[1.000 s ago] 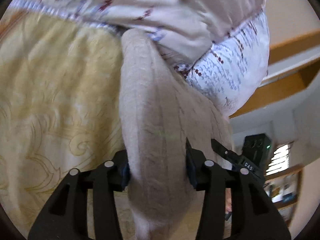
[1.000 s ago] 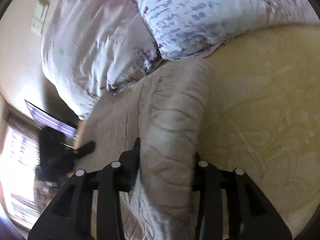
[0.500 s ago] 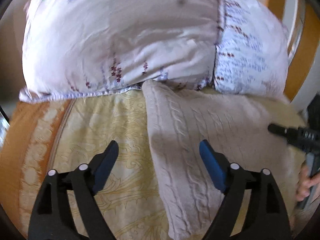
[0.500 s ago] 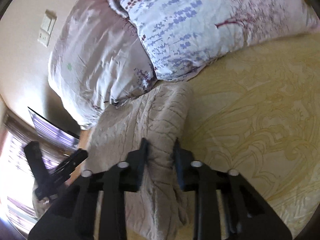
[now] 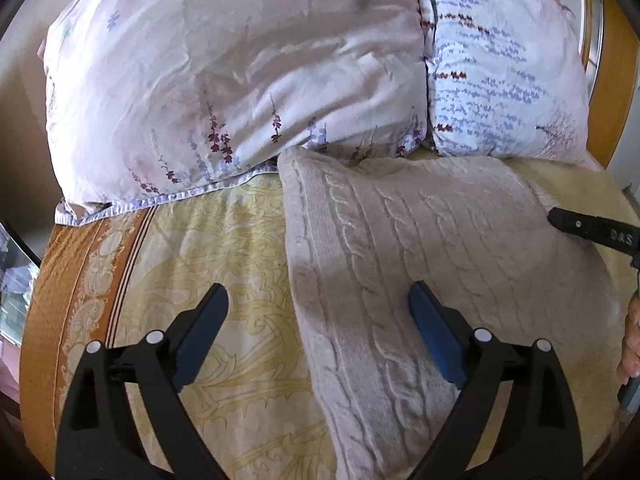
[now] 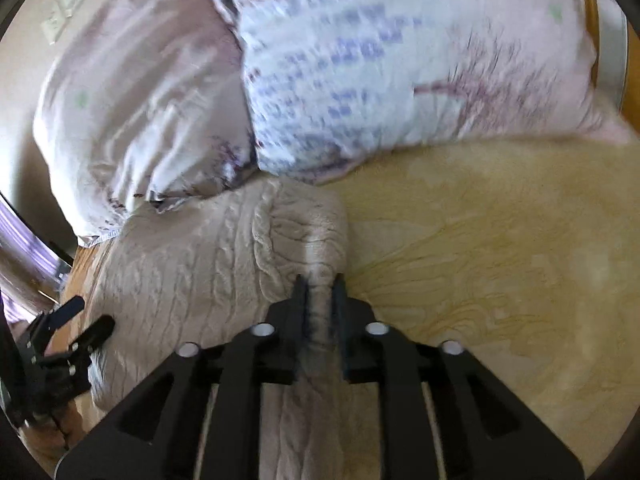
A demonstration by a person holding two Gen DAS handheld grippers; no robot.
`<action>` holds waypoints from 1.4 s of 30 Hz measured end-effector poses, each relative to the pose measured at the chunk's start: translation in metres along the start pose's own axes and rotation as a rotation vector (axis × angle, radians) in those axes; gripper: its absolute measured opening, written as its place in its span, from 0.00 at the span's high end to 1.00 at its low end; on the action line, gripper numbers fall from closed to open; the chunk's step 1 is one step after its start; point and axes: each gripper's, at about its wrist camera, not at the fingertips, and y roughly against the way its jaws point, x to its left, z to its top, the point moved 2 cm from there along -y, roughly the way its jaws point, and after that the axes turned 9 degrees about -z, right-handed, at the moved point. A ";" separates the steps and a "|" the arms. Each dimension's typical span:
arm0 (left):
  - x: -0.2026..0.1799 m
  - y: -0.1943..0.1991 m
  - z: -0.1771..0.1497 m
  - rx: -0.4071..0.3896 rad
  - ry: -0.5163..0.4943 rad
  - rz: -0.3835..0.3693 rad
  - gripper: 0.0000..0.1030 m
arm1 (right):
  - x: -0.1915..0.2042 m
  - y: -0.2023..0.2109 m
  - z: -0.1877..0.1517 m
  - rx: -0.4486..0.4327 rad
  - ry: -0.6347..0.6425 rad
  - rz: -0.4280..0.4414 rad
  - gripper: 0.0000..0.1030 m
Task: Fold small clothes
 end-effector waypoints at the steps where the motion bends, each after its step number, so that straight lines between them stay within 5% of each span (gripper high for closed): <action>1: 0.002 0.005 -0.001 -0.003 0.008 -0.009 0.11 | -0.001 0.011 -0.002 -0.024 0.008 -0.005 0.61; 6: 0.005 0.020 -0.012 -0.019 -0.002 -0.003 0.11 | 0.015 0.055 -0.022 -0.136 0.092 0.076 0.58; 9: 0.003 0.017 -0.015 -0.014 -0.018 0.005 0.11 | 0.032 0.054 -0.037 -0.099 0.178 0.107 0.58; 12: -0.002 0.008 -0.016 0.004 -0.020 0.003 0.10 | 0.042 0.025 -0.051 -0.003 0.232 0.003 0.56; 17: 0.002 0.009 -0.019 -0.013 0.027 -0.020 0.10 | 0.040 0.026 -0.048 -0.023 0.152 -0.001 0.48; 18: 0.005 0.016 -0.022 -0.027 0.046 -0.040 0.10 | 0.038 0.032 -0.049 -0.037 0.137 0.008 0.45; 20: 0.009 0.028 -0.029 -0.053 0.063 -0.058 0.10 | 0.034 0.045 -0.053 -0.083 0.113 0.013 0.23; 26: 0.019 0.061 -0.062 -0.093 0.100 -0.007 0.02 | 0.020 0.081 -0.071 -0.234 0.079 -0.084 0.02; 31: 0.010 0.063 -0.087 -0.034 0.121 0.010 0.02 | 0.021 0.092 -0.084 -0.267 0.064 -0.116 0.01; 42: -0.025 0.043 -0.107 0.069 0.062 0.082 0.02 | 0.043 0.068 -0.115 -0.142 0.141 -0.192 0.01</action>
